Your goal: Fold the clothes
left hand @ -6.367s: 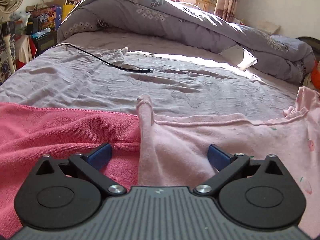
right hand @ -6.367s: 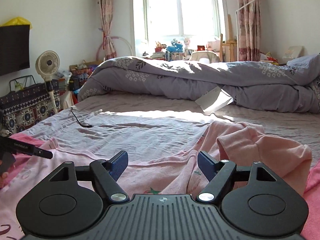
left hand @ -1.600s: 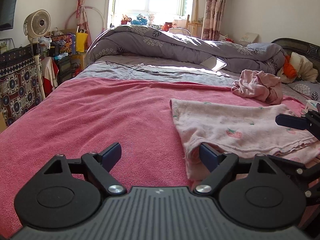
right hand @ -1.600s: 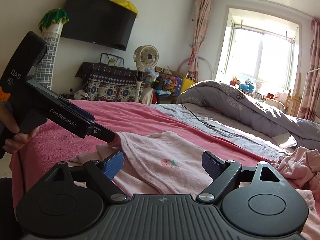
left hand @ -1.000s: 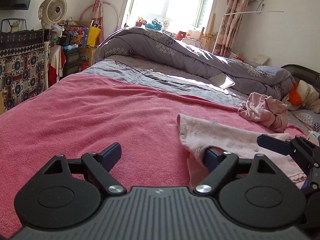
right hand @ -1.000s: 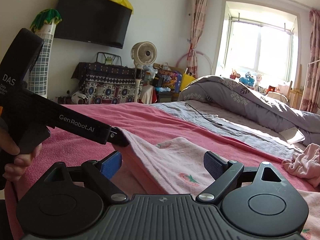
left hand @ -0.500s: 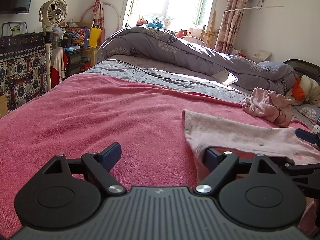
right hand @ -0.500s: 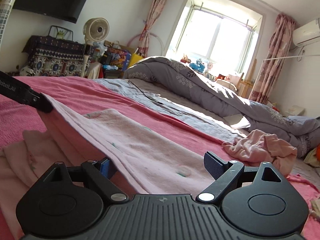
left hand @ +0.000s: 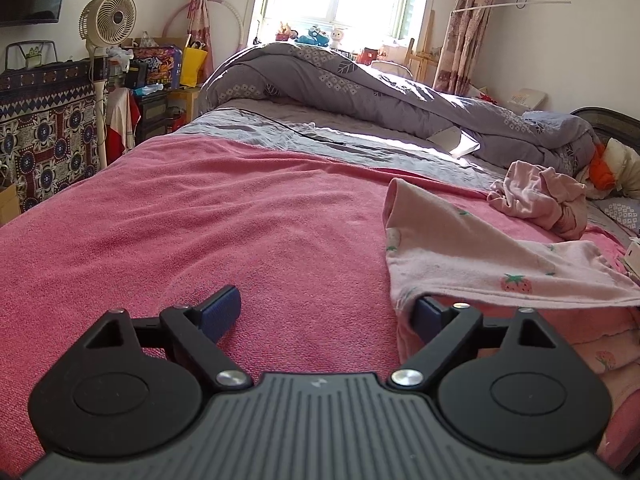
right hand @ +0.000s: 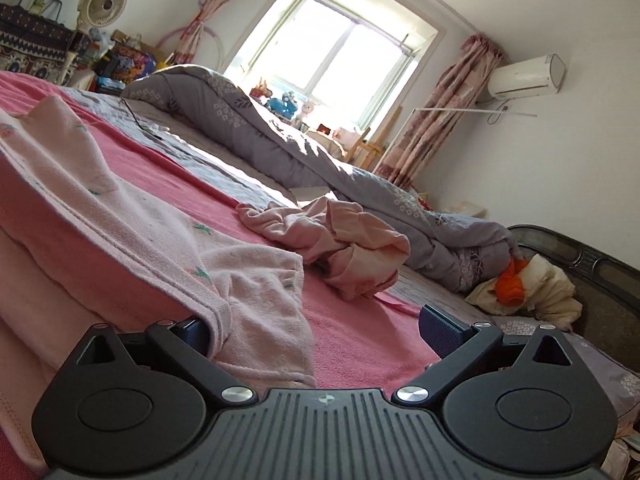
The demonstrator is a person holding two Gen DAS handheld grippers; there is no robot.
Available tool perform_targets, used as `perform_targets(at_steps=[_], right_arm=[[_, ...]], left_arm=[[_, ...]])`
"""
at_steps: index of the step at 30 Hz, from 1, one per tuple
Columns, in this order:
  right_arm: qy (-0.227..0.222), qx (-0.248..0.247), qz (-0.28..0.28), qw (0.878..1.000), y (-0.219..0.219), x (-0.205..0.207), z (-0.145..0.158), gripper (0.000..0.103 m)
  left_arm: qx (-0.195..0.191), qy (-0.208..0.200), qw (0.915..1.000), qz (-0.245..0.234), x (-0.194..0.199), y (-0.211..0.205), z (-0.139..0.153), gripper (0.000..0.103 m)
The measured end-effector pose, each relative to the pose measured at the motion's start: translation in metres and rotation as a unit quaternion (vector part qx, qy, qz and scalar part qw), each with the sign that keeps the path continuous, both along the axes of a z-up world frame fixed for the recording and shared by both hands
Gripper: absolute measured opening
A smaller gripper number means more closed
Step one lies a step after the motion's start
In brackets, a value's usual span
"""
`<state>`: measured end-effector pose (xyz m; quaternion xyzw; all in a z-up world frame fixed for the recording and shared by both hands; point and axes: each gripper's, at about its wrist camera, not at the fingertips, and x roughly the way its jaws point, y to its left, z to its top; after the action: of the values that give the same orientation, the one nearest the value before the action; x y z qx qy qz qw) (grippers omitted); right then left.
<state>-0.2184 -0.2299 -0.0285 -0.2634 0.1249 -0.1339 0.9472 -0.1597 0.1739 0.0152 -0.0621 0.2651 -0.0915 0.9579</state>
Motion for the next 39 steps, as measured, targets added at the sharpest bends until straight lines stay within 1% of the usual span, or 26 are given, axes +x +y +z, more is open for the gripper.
perform_targets(at_steps=[2, 3, 6, 7, 8, 12, 16, 19, 22, 23, 25, 26, 29, 32, 35, 38, 39], right_arm=[[-0.019, -0.026, 0.015, 0.999, 0.005, -0.01, -0.001, 0.101], [-0.021, -0.032, 0.022, 0.999, 0.007, -0.013, -0.001, 0.103], [0.005, -0.023, 0.042, 0.999, 0.007, -0.014, -0.009, 0.103], [0.006, -0.025, 0.041, 0.999, 0.006, -0.012, -0.01, 0.103], [0.002, -0.029, 0.033, 0.999, 0.005, -0.011, -0.011, 0.103], [-0.017, -0.054, -0.01, 0.998, -0.008, -0.005, -0.009, 0.103], [-0.011, -0.029, -0.014, 0.999, -0.029, -0.003, -0.005, 0.103], [-0.02, -0.035, -0.025, 0.999, -0.034, -0.006, 0.001, 0.103], [-0.039, -0.053, -0.04, 0.997, -0.039, -0.019, 0.014, 0.103], [-0.042, -0.047, -0.036, 0.997, -0.043, -0.025, 0.02, 0.103], [-0.048, -0.028, -0.031, 0.998, -0.052, -0.038, 0.03, 0.103], [-0.044, -0.028, -0.03, 0.998, -0.054, -0.042, 0.031, 0.103], [-0.022, -0.03, -0.024, 0.999, -0.059, -0.051, 0.026, 0.103], [0.005, -0.011, -0.019, 1.0, -0.062, -0.054, 0.015, 0.103], [0.025, 0.012, -0.016, 0.999, -0.065, -0.059, 0.007, 0.103], [0.027, 0.03, -0.013, 0.999, -0.069, -0.064, 0.009, 0.103], [0.023, 0.04, -0.012, 0.999, -0.072, -0.065, 0.012, 0.103]], left_arm=[[0.0, -0.004, 1.0, 0.008, -0.001, 0.001, 0.003, 0.091], [-0.005, -0.004, 0.9999, 0.011, -0.001, 0.004, 0.004, 0.091], [-0.024, 0.005, 0.9994, 0.026, 0.003, 0.011, 0.005, 0.091], [-0.028, 0.008, 0.9992, 0.027, 0.003, 0.012, 0.004, 0.091], [-0.032, 0.011, 0.999, 0.029, 0.004, 0.014, 0.003, 0.091], [-0.016, 0.012, 0.9994, 0.027, 0.004, 0.012, 0.001, 0.091], [-0.014, 0.012, 0.9995, 0.024, 0.003, 0.011, 0.0, 0.091], [-0.019, 0.008, 0.9996, 0.021, -0.001, 0.013, 0.008, 0.091], [-0.018, -0.014, 0.9997, 0.01, -0.016, 0.014, 0.023, 0.091], [-0.017, -0.022, 0.9996, 0.004, -0.022, 0.015, 0.028, 0.091], [0.0, -0.03, 0.9995, -0.005, -0.034, 0.012, 0.031, 0.095], [0.009, -0.034, 0.9994, -0.009, -0.04, 0.01, 0.033, 0.096], [0.042, -0.02, 0.9986, -0.023, -0.05, 0.004, 0.025, 0.096], [0.068, 0.005, 0.9972, -0.031, -0.053, -0.001, 0.013, 0.096], [0.075, 0.018, 0.9962, -0.039, -0.056, -0.002, 0.008, 0.096], [0.069, 0.011, 0.9967, -0.043, -0.06, 0.001, 0.013, 0.097], [0.061, 0.007, 0.9972, -0.043, -0.06, 0.003, 0.017, 0.097]])
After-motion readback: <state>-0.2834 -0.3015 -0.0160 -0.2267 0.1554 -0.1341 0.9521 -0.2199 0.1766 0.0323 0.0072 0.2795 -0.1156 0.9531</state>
